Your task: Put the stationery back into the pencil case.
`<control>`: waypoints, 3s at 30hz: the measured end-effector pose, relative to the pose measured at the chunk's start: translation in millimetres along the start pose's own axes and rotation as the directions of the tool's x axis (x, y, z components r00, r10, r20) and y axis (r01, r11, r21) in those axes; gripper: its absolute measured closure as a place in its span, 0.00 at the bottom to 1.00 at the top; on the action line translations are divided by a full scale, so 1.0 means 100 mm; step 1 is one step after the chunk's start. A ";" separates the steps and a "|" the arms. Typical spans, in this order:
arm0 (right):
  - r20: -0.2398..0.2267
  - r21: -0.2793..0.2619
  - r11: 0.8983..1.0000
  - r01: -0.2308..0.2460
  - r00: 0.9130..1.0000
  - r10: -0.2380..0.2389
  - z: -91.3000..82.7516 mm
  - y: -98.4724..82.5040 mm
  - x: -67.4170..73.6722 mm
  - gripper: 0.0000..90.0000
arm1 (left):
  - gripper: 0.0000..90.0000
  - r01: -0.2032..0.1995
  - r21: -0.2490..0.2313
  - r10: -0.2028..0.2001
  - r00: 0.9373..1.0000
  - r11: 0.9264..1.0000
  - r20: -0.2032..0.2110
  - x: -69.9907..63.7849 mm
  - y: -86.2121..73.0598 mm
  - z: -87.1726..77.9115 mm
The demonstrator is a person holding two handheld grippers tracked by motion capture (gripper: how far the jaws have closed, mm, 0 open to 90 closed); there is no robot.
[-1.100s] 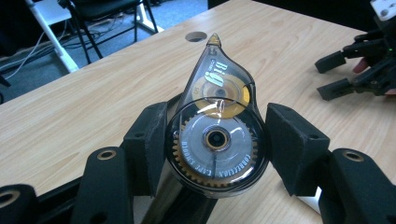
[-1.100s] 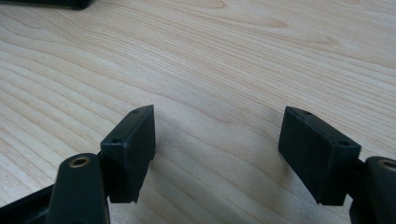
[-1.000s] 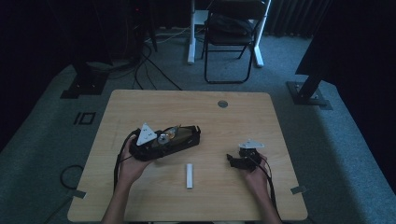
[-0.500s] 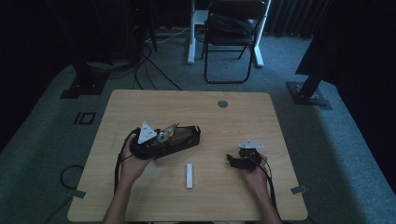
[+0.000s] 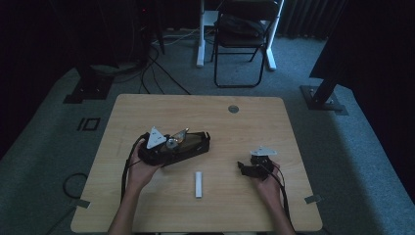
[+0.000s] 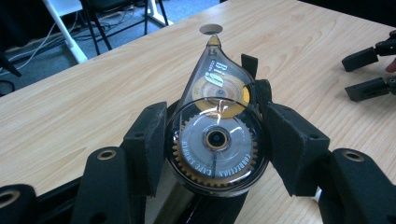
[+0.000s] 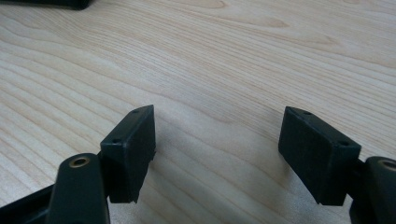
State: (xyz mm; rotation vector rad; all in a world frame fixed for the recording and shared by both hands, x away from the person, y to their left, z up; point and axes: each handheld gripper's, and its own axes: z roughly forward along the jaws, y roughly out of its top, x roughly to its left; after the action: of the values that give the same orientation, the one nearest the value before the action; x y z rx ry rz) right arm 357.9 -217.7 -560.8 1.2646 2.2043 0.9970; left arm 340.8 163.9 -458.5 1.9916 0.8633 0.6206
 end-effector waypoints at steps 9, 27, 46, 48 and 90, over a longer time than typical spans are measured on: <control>0.000 0.000 1.000 0.000 1.000 0.000 0.00 0.00 0.00 0.30 | 0.46 0.003 0.014 -0.003 1.000 1.000 0.015 0.05 -0.02 0.10; 0.000 0.000 1.000 0.000 1.000 0.000 0.00 0.00 0.00 0.30 | 0.46 0.019 0.064 -0.021 0.999 0.998 0.032 0.10 -0.09 0.28; 0.000 0.000 1.000 0.001 1.000 -0.001 0.00 0.00 0.00 0.30 | 0.46 0.051 0.121 -0.058 0.996 0.991 0.061 0.17 -0.17 0.40; 0.000 0.000 1.000 0.001 1.000 -0.001 0.00 0.00 0.00 0.30 | 0.46 0.053 0.122 -0.061 0.996 0.991 0.061 0.17 -0.17 0.41; -0.002 0.000 1.000 0.003 1.000 -0.003 0.00 0.00 0.00 0.30 | 0.48 0.066 0.057 -0.070 0.995 0.996 0.077 0.11 -0.12 0.23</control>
State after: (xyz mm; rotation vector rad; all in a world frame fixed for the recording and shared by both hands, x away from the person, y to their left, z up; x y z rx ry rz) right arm 358.0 -217.6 -560.9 1.2610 2.2067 0.9975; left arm 359.9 165.5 -479.5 2.0130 0.9048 0.4811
